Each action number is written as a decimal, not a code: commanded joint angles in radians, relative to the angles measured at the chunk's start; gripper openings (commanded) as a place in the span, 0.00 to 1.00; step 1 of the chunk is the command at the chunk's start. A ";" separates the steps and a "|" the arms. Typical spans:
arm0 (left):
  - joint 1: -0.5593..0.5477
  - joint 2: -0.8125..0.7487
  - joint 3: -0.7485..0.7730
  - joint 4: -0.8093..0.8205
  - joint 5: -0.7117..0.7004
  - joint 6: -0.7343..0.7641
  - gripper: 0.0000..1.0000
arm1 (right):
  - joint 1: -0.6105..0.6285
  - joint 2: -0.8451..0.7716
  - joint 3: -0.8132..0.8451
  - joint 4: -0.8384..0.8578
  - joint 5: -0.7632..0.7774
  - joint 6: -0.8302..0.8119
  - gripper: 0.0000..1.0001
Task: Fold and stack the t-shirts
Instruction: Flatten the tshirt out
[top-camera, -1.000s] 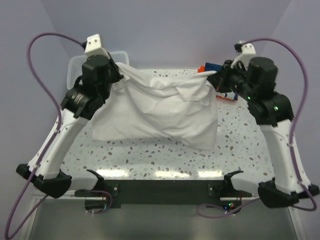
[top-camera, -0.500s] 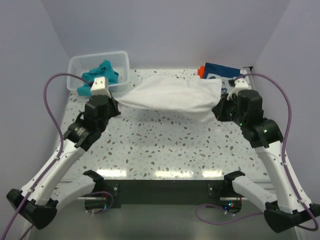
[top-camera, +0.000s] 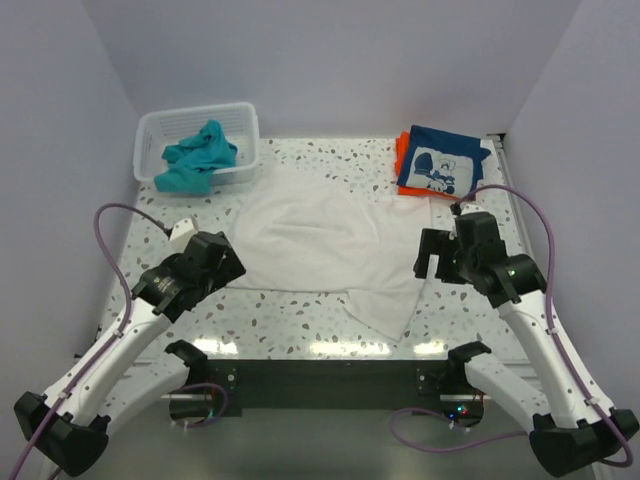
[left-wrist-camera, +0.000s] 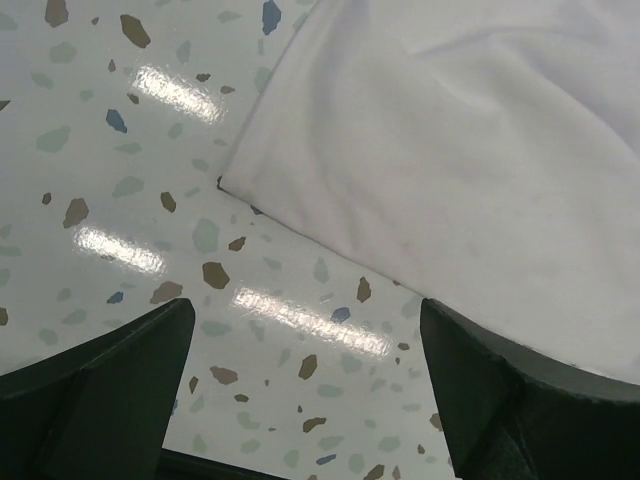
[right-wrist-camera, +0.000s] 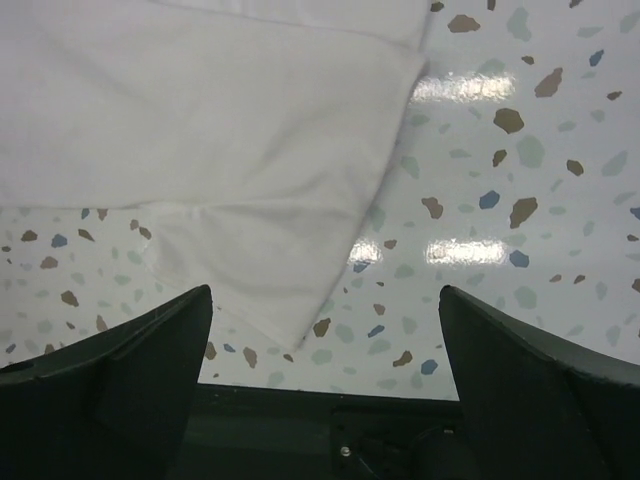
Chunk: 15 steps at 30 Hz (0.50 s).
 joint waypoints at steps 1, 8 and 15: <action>0.003 0.001 0.042 -0.026 -0.039 -0.090 1.00 | -0.005 0.039 0.020 0.070 -0.099 -0.020 0.99; 0.017 0.174 0.005 -0.050 -0.057 -0.219 1.00 | -0.003 0.115 -0.097 0.230 -0.297 -0.021 0.99; 0.180 0.217 -0.141 0.206 0.052 -0.109 0.93 | -0.003 0.116 -0.138 0.276 -0.283 -0.038 0.99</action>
